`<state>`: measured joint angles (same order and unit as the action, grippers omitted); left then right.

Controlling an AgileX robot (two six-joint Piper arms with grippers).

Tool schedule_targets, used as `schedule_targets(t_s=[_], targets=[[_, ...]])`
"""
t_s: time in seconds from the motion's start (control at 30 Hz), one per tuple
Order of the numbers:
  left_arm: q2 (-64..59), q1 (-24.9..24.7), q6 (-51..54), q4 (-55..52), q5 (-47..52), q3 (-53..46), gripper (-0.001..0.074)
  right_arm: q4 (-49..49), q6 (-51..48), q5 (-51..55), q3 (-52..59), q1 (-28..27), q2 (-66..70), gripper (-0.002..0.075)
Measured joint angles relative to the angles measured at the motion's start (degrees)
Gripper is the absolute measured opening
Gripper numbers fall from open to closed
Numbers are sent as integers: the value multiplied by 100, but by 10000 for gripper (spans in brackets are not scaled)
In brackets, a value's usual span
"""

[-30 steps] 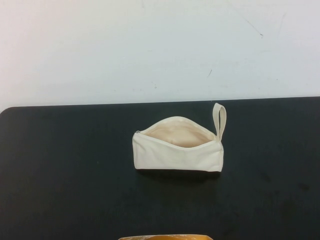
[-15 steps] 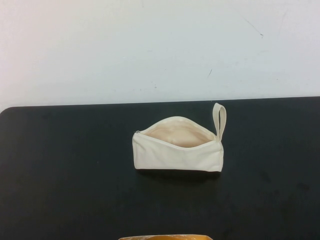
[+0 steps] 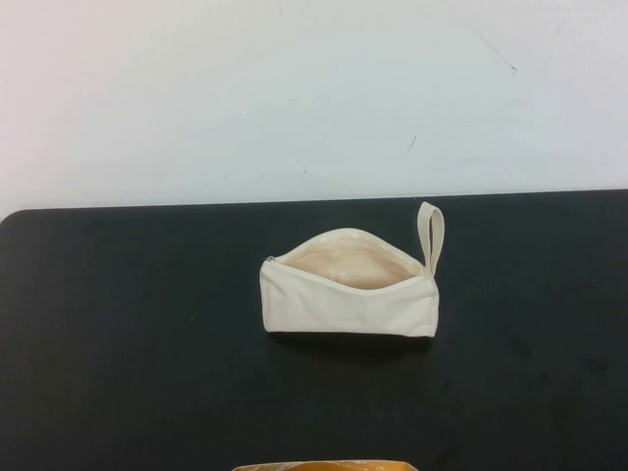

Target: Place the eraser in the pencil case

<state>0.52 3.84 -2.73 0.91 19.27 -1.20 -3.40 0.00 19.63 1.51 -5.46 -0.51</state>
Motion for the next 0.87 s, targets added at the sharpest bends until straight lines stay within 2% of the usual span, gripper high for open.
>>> schedule_targets(t_s=[0.87], targets=[[0,0,0,0,0,0,-3,-12,-54,9,0,0,0,0]])
